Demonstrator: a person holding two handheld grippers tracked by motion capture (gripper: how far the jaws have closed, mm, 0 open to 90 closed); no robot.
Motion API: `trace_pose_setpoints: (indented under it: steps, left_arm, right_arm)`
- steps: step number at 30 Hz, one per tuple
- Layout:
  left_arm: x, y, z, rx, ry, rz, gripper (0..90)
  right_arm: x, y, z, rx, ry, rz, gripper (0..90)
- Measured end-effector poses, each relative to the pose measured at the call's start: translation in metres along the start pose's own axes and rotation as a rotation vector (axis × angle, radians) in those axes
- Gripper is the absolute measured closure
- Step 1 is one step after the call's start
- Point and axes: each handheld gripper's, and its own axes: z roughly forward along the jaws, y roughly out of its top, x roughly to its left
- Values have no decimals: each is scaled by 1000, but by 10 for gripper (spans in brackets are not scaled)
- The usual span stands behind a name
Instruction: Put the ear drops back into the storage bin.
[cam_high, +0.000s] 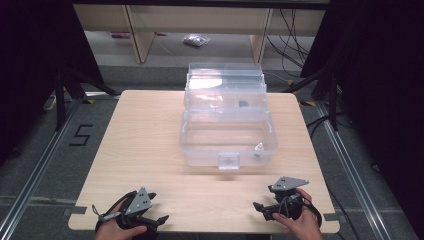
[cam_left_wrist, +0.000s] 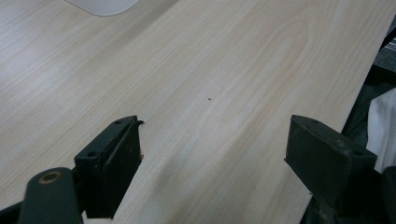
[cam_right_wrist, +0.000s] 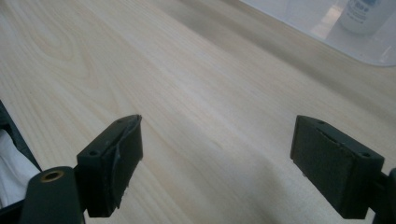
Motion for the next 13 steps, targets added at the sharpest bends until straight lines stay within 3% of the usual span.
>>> trace_pose_setpoints:
  steps: [1, 2, 3, 6, 7, 8, 12, 13]
  left_arm:
    - [0, 0, 0, 0, 0, 1, 177]
    - [0, 0, 0, -2, -1, -3, 177]
    - [0, 0, 0, -6, -5, -6, 177]
    - [0, 0, -1, -3, -4, 0, 178]
    - [0, 0, 0, -2, -4, 0, 177]
    - [0, 0, 0, -2, -4, 1, 177]
    - [0, 0, 0, -4, -3, -1, 177]
    - [0, 0, -1, -3, -2, 1, 177]
  right_arm:
    - [3, -1, -2, 37, 3, 29, 179]
    - [3, -3, 0, 13, 3, 18, 180]
    - [5, -4, -1, 25, 2, 32, 181]
    - [1, -5, -2, 26, -3, 0, 178]
    - [3, -6, -2, 34, -12, 38, 178]
    - [1, -7, -1, 25, -17, 21, 177]
    - [2, -6, -1, 41, -15, 29, 176]
    - [1, -6, -1, 42, -17, 8, 176]
